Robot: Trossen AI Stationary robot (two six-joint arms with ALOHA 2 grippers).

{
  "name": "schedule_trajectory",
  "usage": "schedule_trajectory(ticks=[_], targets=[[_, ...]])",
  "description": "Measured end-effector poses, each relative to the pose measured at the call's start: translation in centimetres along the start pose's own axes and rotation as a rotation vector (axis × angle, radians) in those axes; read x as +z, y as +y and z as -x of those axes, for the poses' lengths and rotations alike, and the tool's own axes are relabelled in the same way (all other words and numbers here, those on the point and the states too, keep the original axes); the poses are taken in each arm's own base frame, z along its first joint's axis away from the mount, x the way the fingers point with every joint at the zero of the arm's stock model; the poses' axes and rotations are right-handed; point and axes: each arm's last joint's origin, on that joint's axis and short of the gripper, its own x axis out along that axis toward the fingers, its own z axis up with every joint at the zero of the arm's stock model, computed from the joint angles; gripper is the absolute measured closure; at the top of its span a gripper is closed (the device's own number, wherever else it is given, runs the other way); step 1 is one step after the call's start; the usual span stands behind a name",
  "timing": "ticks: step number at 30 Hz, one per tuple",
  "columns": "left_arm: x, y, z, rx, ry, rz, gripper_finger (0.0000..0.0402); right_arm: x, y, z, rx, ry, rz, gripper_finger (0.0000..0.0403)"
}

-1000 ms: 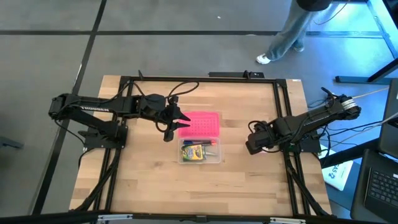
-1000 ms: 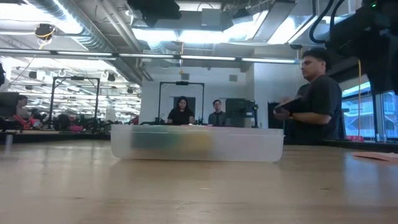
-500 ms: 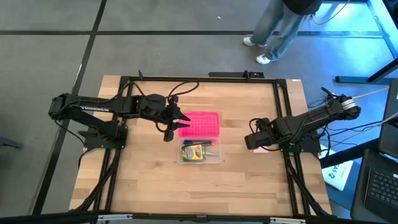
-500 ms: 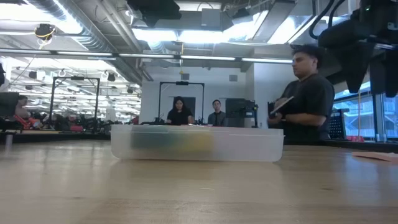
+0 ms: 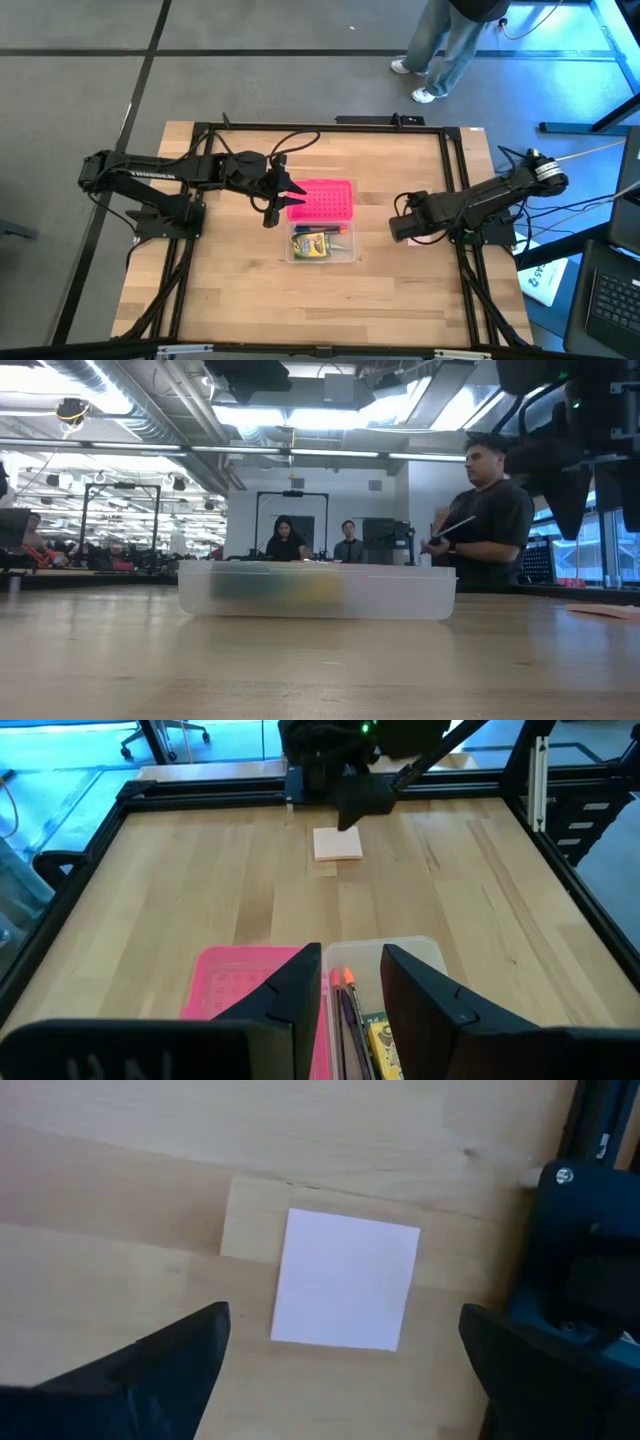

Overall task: Pack school essentials
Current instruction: Put the sticky notes into the pencil case

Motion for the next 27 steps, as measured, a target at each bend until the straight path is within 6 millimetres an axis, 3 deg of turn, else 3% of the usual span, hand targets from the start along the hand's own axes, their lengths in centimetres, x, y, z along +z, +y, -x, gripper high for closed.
schedule_trajectory(ticks=[5,11,19,27], targets=[[0.0,0.0,0.0,0.000,0.000,0.000,0.0302,-0.2,0.5,-1.2,-0.017,0.000,0.018,0.0007],[0.0,0.0,0.0,0.000,0.000,0.000,0.0302,-0.8,0.7,-3.8,0.115,0.079,0.065,0.0008],[0.0,0.0,0.0,0.000,0.000,0.000,0.0302,-0.7,-0.2,-3.6,0.078,0.075,0.085,0.0008],[0.0,0.0,0.0,0.000,0.000,0.000,0.0302,-0.7,0.3,-3.5,0.150,0.023,0.534,0.0008]])
